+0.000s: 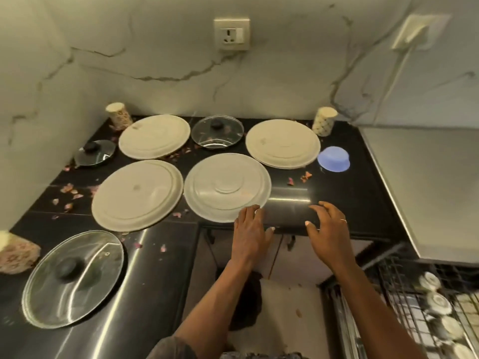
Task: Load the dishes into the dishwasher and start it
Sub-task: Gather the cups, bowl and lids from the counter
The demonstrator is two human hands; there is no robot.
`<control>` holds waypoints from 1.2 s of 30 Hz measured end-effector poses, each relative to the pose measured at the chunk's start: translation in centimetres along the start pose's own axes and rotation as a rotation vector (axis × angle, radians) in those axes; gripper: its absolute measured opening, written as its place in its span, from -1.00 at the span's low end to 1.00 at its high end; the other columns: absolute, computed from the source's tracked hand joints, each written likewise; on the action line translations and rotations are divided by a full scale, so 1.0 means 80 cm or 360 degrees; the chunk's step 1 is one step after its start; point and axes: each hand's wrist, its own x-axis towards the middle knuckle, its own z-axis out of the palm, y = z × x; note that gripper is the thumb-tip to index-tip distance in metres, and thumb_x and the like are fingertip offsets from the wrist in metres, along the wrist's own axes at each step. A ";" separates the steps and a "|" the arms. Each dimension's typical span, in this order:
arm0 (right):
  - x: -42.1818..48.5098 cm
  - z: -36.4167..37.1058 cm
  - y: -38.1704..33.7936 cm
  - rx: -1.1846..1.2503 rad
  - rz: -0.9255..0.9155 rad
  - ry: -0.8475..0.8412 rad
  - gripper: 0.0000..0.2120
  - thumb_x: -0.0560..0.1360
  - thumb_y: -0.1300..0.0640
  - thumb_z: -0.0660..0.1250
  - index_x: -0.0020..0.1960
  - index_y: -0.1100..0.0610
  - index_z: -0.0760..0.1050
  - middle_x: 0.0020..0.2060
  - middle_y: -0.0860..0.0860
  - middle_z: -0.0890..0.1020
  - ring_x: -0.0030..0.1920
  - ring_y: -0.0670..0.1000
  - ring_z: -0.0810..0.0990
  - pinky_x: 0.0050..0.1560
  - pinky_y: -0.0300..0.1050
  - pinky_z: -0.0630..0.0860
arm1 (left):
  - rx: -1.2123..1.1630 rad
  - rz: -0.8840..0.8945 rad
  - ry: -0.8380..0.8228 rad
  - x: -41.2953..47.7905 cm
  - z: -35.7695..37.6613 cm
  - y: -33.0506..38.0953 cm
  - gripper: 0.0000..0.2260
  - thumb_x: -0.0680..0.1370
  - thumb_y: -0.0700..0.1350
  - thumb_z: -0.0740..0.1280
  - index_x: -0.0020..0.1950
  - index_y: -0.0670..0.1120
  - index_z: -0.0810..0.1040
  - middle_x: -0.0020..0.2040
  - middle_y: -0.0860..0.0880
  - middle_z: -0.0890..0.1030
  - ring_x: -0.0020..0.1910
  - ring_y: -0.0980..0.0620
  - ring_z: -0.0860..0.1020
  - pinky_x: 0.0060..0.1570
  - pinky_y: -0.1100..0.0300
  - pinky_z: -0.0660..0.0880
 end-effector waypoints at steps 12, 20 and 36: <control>0.081 0.059 -0.098 -0.0049 -0.0004 -0.0186 -0.53 0.54 0.10 0.45 0.42 0.05 0.46 0.50 0.08 0.38 0.53 0.16 0.28 0.47 0.26 0.33 | 0.0091 -0.0031 -0.0080 0.077 -0.064 -0.073 -0.49 0.56 0.10 0.36 0.47 0.01 0.35 0.53 -0.05 0.28 0.53 -0.12 0.15 0.48 -0.10 0.17; 0.142 0.081 -0.080 -0.0020 0.0068 -0.0220 -0.54 0.57 0.13 0.40 0.45 0.04 0.43 0.52 0.08 0.35 0.54 0.14 0.25 0.53 0.20 0.26 | 0.0245 0.0016 -0.0238 0.146 -0.042 -0.077 -0.43 0.59 0.23 0.25 0.54 0.07 0.23 0.61 -0.05 0.12 0.57 -0.15 0.07 0.49 -0.13 0.12; 0.574 0.050 0.109 -0.0491 0.0220 -0.0070 -0.39 0.51 -0.06 0.43 0.46 0.10 0.33 0.46 0.25 0.30 0.43 0.34 0.28 0.35 0.29 0.38 | 0.0259 -0.0316 -0.0229 0.320 0.009 -0.034 -0.42 0.57 0.25 0.27 0.53 0.08 0.27 0.58 -0.05 0.20 0.57 -0.12 0.11 0.52 -0.13 0.13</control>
